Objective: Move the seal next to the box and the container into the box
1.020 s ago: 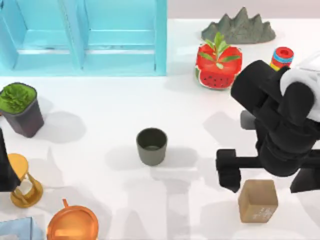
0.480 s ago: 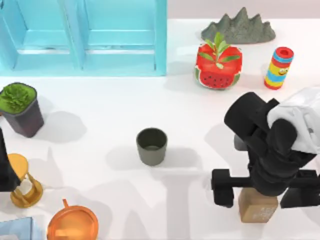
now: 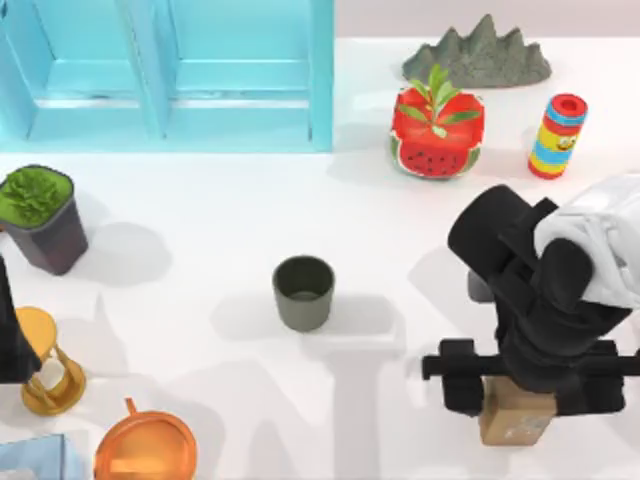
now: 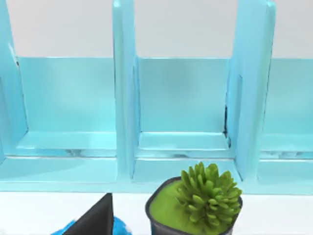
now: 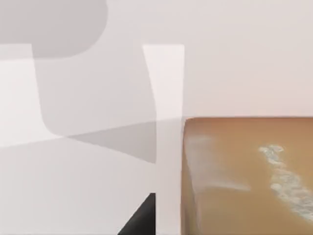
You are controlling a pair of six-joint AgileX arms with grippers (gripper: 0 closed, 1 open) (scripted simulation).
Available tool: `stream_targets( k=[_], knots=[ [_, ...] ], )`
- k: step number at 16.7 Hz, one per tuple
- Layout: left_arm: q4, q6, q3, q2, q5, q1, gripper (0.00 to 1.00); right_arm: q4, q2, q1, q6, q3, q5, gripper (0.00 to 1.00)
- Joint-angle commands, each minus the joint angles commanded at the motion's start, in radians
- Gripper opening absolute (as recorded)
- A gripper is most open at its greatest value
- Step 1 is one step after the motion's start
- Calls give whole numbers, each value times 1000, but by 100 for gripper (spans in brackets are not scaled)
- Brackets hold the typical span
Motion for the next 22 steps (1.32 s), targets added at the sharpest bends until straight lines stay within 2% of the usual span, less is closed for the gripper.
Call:
stream_targets(
  k=[7, 17, 22],
  knots=[
    [0, 0, 0, 0, 0, 0, 100, 0, 0, 0, 0, 0, 0, 2],
    [0, 0, 0, 0, 0, 0, 100, -3, -4, -5, -2, 1, 1, 0],
    [0, 0, 0, 0, 0, 0, 100, -171, -122, -141, -139, 49, 0, 0]
  ],
)
